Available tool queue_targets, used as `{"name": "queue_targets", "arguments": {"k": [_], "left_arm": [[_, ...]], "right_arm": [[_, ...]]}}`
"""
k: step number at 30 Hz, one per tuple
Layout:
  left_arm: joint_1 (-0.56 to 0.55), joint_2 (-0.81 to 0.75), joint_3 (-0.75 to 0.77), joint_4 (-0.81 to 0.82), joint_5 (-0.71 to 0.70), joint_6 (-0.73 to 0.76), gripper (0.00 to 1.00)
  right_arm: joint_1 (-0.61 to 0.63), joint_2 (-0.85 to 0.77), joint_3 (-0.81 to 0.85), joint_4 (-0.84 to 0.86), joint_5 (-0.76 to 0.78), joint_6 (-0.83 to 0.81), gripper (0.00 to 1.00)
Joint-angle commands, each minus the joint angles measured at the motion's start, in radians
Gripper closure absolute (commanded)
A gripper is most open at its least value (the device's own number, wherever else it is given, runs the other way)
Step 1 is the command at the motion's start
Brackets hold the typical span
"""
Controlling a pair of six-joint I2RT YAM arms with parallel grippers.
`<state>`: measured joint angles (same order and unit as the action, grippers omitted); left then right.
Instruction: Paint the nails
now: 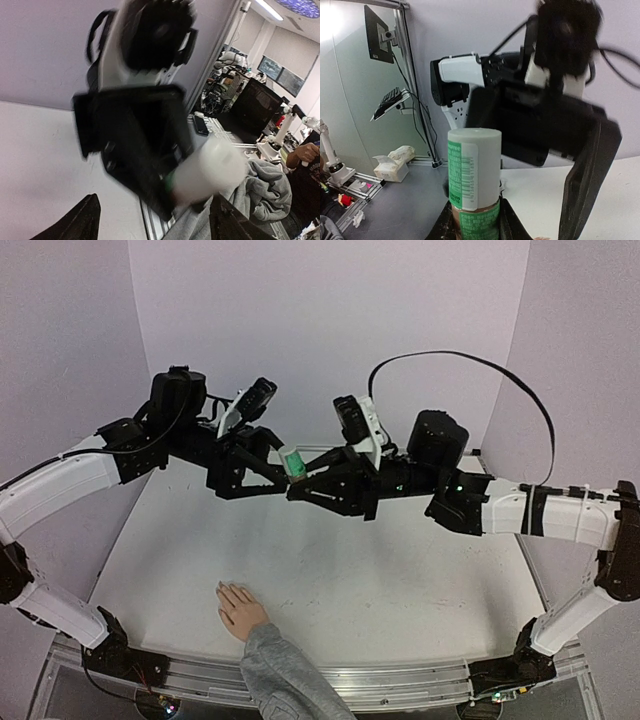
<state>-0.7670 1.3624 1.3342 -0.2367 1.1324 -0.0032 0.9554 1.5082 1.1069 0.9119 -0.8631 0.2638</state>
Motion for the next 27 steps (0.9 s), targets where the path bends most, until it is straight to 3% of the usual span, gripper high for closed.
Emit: {"name": "queue_targets", "arguments": {"k": [1,6,15,21,27], "left_arm": [[0.016,-0.079,-0.052,-0.064,-0.125,-0.037,0.15],[0.021,-0.172,-0.146,-0.062,-0.228,-0.089,0.11],[0.021,-0.255,-0.135,-0.004,-0.541,-0.299,0.10],[0.021,-0.194,-0.081,-0.003,-0.745,-0.451,0.08],[0.021,-0.169,-0.084,0.014,-0.754,-0.474,0.21]], "right_arm": [[0.005,-0.118,-0.011,0.046,0.187,-0.109,1.00],[0.008,-0.121,-0.015,-0.051,0.430,-0.163,1.00],[0.112,-0.040,-0.005,-0.106,1.034,-0.222,1.00],[0.184,0.050,0.055,-0.133,1.205,-0.255,1.00],[0.210,0.111,0.123,-0.171,1.196,-0.302,1.00]]}}
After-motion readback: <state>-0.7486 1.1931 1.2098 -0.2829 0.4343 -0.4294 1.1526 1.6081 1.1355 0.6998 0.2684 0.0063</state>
